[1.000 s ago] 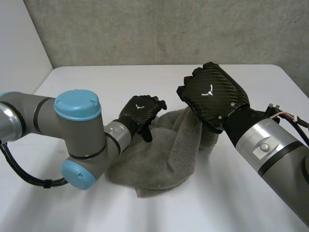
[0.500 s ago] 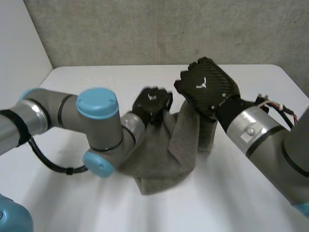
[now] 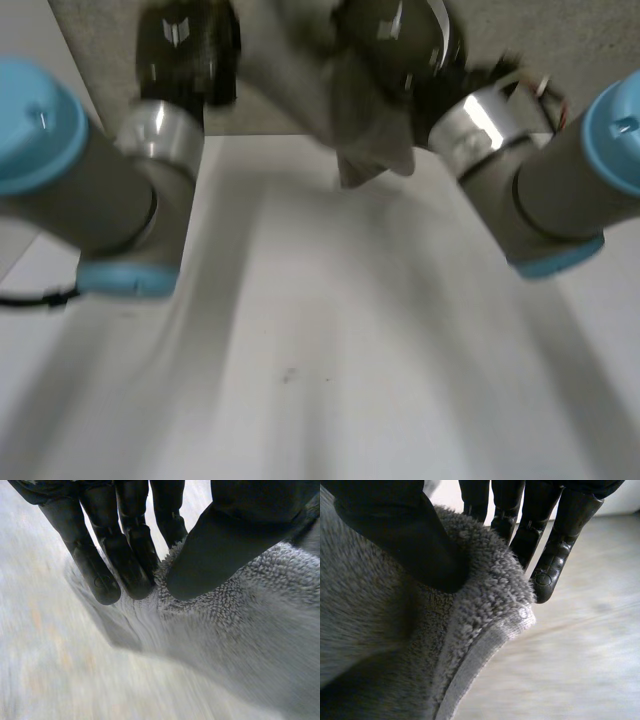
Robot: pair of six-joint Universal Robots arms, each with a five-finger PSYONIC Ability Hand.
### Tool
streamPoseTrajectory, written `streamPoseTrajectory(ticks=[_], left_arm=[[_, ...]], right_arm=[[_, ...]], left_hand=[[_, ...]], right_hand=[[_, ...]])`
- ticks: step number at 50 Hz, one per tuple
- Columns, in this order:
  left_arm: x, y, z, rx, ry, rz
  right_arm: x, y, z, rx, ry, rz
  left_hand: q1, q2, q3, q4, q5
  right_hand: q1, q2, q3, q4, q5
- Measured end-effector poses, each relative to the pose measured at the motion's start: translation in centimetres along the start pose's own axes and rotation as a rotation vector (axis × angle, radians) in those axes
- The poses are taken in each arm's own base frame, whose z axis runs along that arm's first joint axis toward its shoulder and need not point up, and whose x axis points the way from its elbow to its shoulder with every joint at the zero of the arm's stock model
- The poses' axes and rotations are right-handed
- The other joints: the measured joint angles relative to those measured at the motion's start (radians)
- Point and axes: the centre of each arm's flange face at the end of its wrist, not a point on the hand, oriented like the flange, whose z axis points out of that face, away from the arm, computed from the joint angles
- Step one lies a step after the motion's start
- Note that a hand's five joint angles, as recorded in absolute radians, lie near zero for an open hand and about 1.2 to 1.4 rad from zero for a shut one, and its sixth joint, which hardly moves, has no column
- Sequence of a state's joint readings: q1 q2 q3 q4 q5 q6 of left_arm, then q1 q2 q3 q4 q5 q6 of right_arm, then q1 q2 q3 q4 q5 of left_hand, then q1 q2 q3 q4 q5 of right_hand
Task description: Fold the towel.
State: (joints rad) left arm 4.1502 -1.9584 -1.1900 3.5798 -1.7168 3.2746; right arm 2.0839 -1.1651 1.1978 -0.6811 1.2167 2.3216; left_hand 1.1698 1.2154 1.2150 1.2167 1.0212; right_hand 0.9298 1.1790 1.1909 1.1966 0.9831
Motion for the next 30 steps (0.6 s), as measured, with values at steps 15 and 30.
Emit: streamPoseTrajectory(ticks=[15, 30], left_arm=[[-0.5, 11.0, -17.5, -0.656, 0.117, 0.093], [0.0, 7.9, -19.0, -0.772, 0.179, 0.108]], right_arm=[[-10.9, 0.2, -14.5, -0.452, -0.774, 0.470], [-9.7, -0.7, -17.0, -0.623, -0.850, 0.616]], left_hand=[[0.000, 0.001, 0.001, 0.000, 0.000], [-0.627, -0.676, -0.673, -0.678, -0.657]], right_hand=[[0.000, -0.034, -0.037, -0.041, -0.019], [-0.612, -0.788, -0.832, -0.854, -0.819]])
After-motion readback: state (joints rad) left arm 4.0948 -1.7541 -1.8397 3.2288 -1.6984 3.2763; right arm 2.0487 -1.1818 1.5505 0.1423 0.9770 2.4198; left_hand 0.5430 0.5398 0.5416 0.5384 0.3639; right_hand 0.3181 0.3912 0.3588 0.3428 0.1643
